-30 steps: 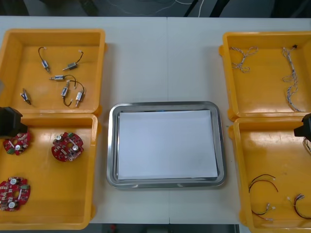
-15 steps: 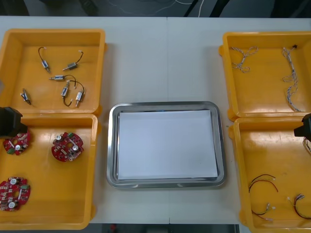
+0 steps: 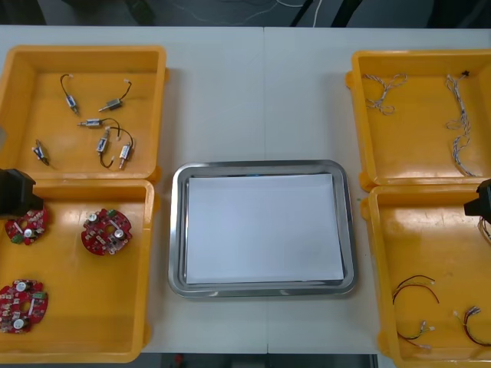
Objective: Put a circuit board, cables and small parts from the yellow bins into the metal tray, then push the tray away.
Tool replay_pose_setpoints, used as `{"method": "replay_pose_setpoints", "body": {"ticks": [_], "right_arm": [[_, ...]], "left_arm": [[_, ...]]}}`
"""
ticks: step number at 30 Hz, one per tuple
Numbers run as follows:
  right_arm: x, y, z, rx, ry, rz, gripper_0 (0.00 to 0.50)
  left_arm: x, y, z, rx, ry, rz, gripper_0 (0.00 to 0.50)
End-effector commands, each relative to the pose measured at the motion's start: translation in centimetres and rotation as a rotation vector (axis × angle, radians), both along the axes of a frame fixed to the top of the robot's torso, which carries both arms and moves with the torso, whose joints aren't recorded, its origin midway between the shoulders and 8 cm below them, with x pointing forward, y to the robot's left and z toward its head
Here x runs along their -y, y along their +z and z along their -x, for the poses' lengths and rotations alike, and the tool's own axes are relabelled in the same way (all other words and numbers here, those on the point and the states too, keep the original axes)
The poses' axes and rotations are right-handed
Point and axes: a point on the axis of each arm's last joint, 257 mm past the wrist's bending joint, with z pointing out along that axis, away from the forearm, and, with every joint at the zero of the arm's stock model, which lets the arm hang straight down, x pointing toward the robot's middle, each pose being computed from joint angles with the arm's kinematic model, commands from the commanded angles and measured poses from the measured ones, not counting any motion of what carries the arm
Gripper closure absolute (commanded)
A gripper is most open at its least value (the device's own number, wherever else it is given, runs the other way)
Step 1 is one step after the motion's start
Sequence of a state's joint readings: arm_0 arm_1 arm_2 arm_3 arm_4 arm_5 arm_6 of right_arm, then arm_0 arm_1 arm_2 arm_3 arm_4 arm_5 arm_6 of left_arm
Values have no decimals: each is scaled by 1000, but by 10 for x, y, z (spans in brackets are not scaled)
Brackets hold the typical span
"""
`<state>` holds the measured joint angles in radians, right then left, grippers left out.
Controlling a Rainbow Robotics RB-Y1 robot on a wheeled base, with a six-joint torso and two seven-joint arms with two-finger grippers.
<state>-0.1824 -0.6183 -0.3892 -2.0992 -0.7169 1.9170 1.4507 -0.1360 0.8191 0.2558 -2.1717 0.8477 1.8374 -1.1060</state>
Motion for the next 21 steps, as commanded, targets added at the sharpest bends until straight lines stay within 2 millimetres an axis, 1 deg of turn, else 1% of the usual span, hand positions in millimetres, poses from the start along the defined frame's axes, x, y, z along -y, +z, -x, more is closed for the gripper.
{"method": "replay_pose_setpoints", "body": {"ticks": [1, 3, 5, 6, 7, 10, 16, 17, 21], "right_arm": [[17, 10, 4, 12, -61, 12, 0], [17, 13, 2, 20, -63, 10, 0], [16, 11, 3, 18, -63, 3, 0], [15, 16, 1, 29, -59, 3, 0], [15, 16, 1, 30, -60, 3, 0], [13, 13, 4, 22, -56, -2, 0], [16, 10, 6, 14, -67, 1, 0], [15, 11, 6, 15, -66, -1, 0], [19, 9, 8, 12, -79, 5, 0]], "left_arm": [[-15, 16, 1, 32, -28, -62, 0], [-15, 16, 1, 32, -28, -62, 0], [-15, 16, 1, 32, -28, -62, 0], [-15, 16, 1, 32, -28, -62, 0], [-15, 16, 1, 32, -28, -62, 0], [-15, 16, 1, 32, -28, -62, 0], [-15, 16, 1, 32, -28, -62, 0], [-12, -2, 8, -10, -19, -34, 0], [-12, 0, 7, -12, -16, -35, 0]]}}
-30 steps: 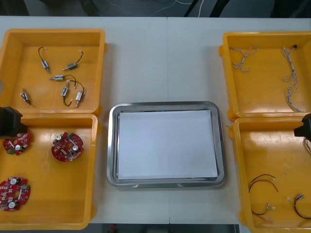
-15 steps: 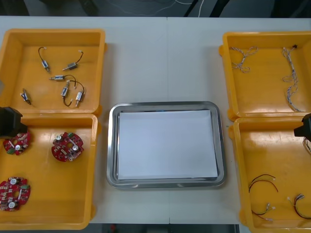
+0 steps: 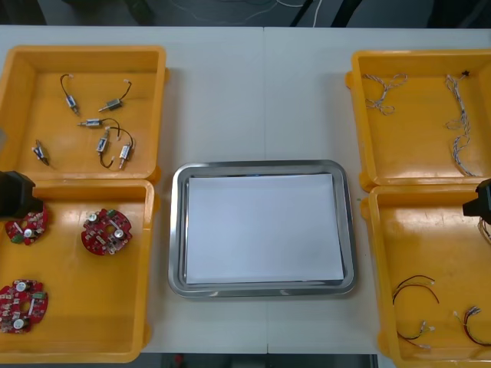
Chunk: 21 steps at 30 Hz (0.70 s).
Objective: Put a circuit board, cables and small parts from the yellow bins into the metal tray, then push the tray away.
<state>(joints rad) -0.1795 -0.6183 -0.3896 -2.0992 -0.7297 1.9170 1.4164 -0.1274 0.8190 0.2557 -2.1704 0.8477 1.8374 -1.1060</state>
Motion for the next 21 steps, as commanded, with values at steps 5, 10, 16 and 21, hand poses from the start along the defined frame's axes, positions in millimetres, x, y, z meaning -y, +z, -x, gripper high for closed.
{"method": "replay_pose_setpoints", "body": {"ticks": [5, 10, 16, 21], "right_arm": [[36, 4, 17, 0, -97, 31, 0], [44, -1, 28, -13, -120, 25, 0], [55, -12, 49, -37, -157, 37, 0], [61, -27, 61, -46, -193, 30, 0]], "left_arm": [[-12, 5, 6, -9, -20, -39, 0], [-13, 5, 7, -5, -18, -51, 0], [-21, 1, 13, 1, -1, -85, 0], [-24, -5, 20, 12, 14, -77, 0]]}}
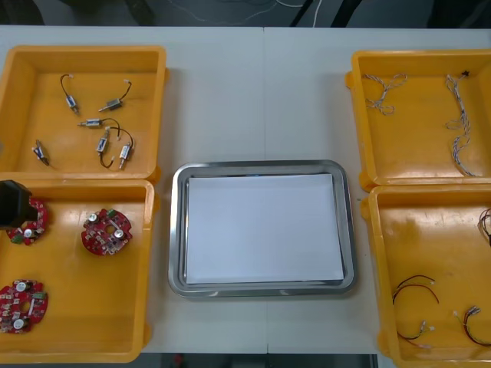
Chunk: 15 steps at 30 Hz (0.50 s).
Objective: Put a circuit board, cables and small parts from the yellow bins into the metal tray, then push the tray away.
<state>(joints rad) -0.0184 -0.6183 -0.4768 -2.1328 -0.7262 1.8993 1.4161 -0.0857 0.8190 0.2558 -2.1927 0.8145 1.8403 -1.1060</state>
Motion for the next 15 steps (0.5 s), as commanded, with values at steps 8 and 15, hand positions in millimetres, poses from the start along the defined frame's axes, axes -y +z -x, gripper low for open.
{"method": "replay_pose_setpoints", "body": {"ticks": [8, 15], "right_arm": [[17, -19, 24, 14, -131, -26, 0], [15, -32, 27, 29, -168, -54, 0]], "left_arm": [[-21, 3, 22, 48, 32, -40, 0], [-20, 8, 26, 80, 135, 6, 0]]}}
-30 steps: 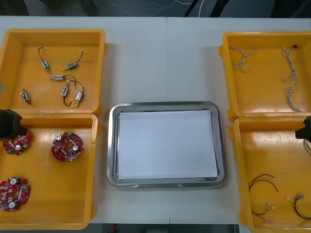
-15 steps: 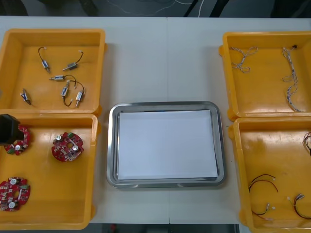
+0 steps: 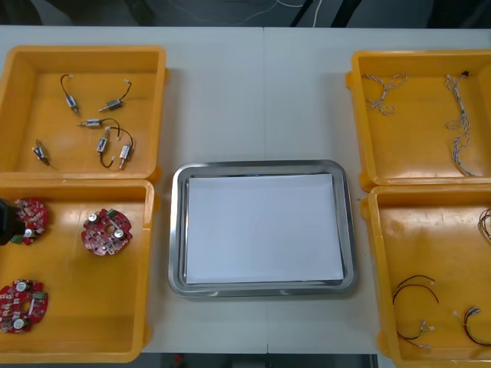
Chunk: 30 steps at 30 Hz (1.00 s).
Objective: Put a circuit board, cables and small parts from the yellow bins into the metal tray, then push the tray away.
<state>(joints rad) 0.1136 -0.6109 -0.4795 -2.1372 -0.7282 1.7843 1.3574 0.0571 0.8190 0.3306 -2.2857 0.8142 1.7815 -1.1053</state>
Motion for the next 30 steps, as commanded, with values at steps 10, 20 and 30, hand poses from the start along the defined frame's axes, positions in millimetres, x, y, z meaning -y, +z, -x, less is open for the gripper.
{"method": "replay_pose_setpoints", "body": {"ticks": [10, 20, 30], "right_arm": [[0, -29, 14, 60, -113, -46, 0], [-12, -56, 25, 23, -162, -97, 0], [-21, -78, 29, 2, -194, -125, 0]], "left_arm": [[-4, 8, 12, 86, 294, 82, 0], [4, 15, 17, 73, 441, 147, 0], [5, 7, 15, 114, 644, 251, 0]]}}
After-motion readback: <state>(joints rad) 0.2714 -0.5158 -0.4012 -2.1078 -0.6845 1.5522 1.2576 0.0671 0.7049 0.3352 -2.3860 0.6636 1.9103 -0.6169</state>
